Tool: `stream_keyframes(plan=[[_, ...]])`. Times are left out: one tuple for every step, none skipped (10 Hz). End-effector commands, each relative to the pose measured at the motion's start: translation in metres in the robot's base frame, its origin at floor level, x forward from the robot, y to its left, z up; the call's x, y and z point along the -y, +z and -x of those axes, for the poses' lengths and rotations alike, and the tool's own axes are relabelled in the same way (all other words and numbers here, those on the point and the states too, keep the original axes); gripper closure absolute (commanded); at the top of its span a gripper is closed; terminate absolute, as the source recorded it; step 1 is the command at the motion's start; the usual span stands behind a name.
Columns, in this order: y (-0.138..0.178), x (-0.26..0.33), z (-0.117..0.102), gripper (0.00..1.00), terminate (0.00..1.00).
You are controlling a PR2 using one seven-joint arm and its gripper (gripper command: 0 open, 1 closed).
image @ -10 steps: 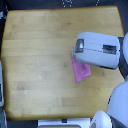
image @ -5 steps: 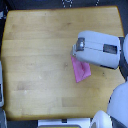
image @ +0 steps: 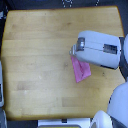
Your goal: Folding a cloth
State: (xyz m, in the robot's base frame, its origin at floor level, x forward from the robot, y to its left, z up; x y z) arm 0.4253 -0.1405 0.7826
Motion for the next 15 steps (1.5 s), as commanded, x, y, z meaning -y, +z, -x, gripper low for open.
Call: stream_keyframes(plan=[[0.039,0.009,-0.016,0.0,0.0],[0.049,0.01,-0.02,0.0,0.0],[0.069,0.013,-0.027,0.0,0.0],[0.095,0.019,-0.032,0.0,0.0],[0.101,0.021,-0.033,0.0,0.0],[0.114,0.024,-0.036,0.0,0.0],[0.126,0.025,-0.039,0.0,0.0],[0.137,0.025,-0.044,0.0,0.0],[0.147,0.025,-0.047,0.0,0.0],[0.157,0.026,-0.051,0.0,0.0],[0.176,0.026,-0.06,0.0,0.0],[0.182,0.025,-0.064,0.0,0.0],[0.194,0.029,-0.074,0.0,0.0],[0.202,0.04,-0.083,0.0,0.0],[0.215,0.069,-0.079,0.0,0.0]])
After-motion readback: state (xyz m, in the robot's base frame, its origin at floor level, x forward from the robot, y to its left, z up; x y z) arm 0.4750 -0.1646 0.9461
